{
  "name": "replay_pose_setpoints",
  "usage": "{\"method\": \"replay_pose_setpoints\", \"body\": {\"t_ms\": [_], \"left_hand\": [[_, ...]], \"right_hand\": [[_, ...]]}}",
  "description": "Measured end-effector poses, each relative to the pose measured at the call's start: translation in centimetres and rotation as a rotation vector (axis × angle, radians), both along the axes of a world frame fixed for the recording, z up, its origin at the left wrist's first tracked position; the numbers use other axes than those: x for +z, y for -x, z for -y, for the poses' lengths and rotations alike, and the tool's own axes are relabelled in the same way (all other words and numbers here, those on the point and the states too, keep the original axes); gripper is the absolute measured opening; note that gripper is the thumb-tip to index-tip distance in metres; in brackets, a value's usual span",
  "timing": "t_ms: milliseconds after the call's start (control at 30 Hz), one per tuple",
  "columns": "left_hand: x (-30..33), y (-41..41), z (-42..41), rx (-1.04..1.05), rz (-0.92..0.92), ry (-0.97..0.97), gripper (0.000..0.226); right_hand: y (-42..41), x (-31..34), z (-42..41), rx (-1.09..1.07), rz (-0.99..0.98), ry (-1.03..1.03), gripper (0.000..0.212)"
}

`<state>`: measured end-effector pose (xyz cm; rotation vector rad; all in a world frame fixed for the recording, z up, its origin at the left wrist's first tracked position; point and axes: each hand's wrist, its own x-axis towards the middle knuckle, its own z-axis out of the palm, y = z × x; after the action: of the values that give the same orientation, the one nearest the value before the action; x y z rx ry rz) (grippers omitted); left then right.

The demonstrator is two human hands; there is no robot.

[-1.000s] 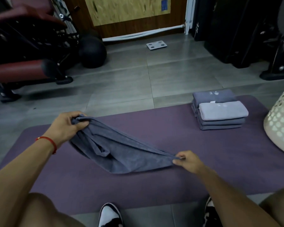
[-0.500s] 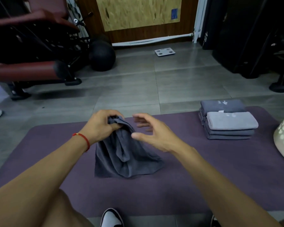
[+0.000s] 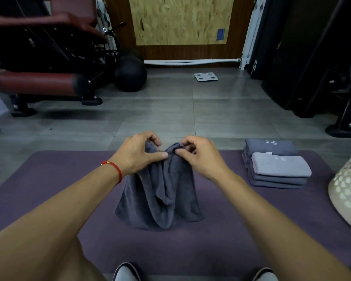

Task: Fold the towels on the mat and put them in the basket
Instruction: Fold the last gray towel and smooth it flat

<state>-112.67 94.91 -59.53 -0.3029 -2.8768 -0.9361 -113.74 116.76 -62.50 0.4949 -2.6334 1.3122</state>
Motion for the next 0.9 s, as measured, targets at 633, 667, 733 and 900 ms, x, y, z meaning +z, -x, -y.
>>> {"method": "replay_pose_setpoints", "body": {"t_ms": [633, 667, 733, 900], "left_hand": [[1.8, -2.5, 9.3, 0.086, -0.146, 0.0, 0.01], [2.2, -2.6, 9.2, 0.084, -0.182, 0.024, 0.012], [3.0, -2.6, 8.9, 0.045, -0.216, 0.046, 0.013], [4.2, 0.1, 8.4, -0.026, -0.082, 0.127, 0.009]], "right_hand": [[1.5, 6.3, -18.0, -0.178, 0.274, 0.247, 0.017], [1.5, 6.6, -18.2, -0.169, 0.283, 0.234, 0.016], [1.3, 7.2, -18.8, -0.15, 0.301, 0.183, 0.011], [2.8, 6.9, -19.8, -0.19, 0.296, 0.142, 0.01]]}}
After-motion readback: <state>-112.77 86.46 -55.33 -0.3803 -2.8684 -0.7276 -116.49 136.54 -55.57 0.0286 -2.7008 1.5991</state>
